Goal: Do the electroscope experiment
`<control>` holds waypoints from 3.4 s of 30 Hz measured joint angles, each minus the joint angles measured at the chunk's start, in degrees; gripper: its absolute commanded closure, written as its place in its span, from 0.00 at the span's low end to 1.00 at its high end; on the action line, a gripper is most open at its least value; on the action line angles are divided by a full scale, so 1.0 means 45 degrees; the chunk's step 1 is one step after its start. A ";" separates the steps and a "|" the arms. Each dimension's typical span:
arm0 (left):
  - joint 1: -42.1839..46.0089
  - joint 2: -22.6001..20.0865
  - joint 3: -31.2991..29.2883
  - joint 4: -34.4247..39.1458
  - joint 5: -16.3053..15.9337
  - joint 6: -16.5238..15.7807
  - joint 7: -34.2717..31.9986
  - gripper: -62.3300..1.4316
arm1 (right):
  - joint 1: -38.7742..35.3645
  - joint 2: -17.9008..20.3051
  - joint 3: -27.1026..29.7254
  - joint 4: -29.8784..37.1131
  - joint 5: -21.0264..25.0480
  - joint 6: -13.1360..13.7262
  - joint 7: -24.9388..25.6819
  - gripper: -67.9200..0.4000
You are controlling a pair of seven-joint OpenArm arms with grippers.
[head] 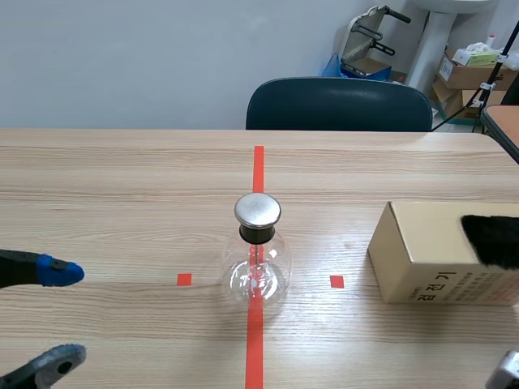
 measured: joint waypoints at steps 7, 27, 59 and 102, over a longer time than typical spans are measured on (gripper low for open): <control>0.0403 -0.0005 -0.0345 0.0000 0.0325 -0.0005 -0.0204 0.34 | 0.0000 0.0151 -0.0015 0.0000 -0.0189 -0.0034 0.2516 0.98; 0.0461 0.0029 -0.0316 0.0000 0.0578 -0.0010 -0.0175 0.34 | 0.0000 0.0146 -0.0680 -0.0068 0.1574 0.0010 -0.1200 0.98; 0.0461 0.0029 -0.0311 -0.0005 0.0481 -0.0010 -0.1656 0.34 | -0.0034 0.0364 -0.0602 -0.0695 0.1506 -0.0078 -0.0612 0.98; 0.0461 0.0029 -0.0656 -0.0005 0.0486 -0.0010 -0.1724 0.34 | -0.0029 0.0291 -0.0573 -0.0835 0.1904 -0.0083 -0.1030 0.98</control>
